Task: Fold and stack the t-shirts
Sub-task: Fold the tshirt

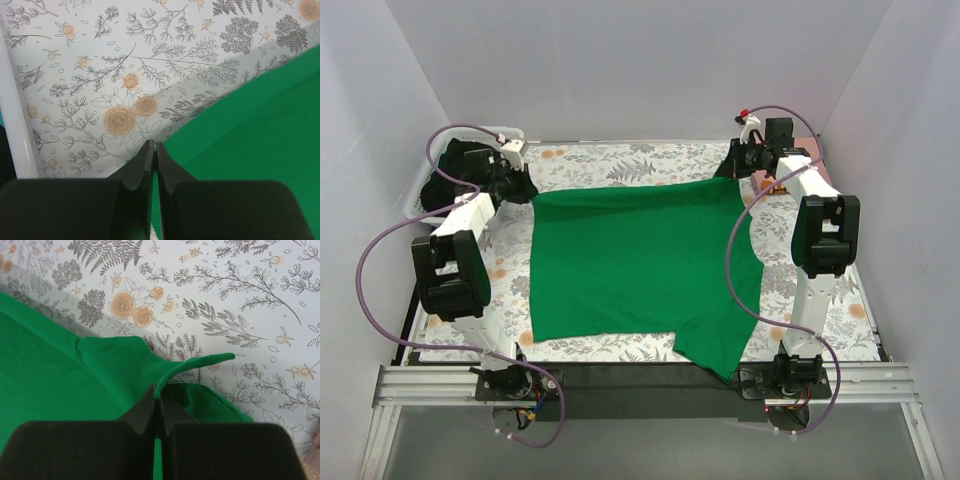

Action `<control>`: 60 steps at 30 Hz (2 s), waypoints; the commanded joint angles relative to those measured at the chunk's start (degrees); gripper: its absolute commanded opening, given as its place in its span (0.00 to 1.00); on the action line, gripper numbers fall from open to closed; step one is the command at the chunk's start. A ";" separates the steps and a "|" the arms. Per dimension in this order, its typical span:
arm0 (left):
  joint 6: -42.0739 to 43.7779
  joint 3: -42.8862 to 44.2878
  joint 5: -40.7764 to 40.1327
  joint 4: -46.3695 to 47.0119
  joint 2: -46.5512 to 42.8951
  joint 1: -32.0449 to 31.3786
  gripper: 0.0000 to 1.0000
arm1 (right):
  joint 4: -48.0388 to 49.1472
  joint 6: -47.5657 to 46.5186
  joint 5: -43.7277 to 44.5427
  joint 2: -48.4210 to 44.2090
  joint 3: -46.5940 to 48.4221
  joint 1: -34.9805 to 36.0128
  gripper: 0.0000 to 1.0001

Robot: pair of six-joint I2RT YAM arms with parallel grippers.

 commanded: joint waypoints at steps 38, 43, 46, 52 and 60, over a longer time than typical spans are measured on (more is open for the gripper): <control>3.46 -10.55 0.52 -2.82 -9.10 0.80 0.00 | -3.13 -3.76 -3.36 -11.62 -14.77 -1.25 0.01; 3.55 -9.93 0.52 -2.91 -8.13 0.80 0.00 | -3.22 -3.33 -3.89 -12.32 -16.88 -1.25 0.01; 3.72 -10.72 1.31 -3.00 -9.53 0.80 0.00 | -3.31 -3.41 -3.89 -12.85 -17.58 -1.25 0.01; 6.27 -12.13 0.43 -5.02 -9.62 0.80 0.00 | -3.66 -3.85 -3.10 -13.56 -19.34 -1.25 0.01; 6.54 -14.15 0.00 -6.16 -10.33 0.80 0.00 | -4.36 -4.82 -2.92 -13.21 -20.66 -1.25 0.01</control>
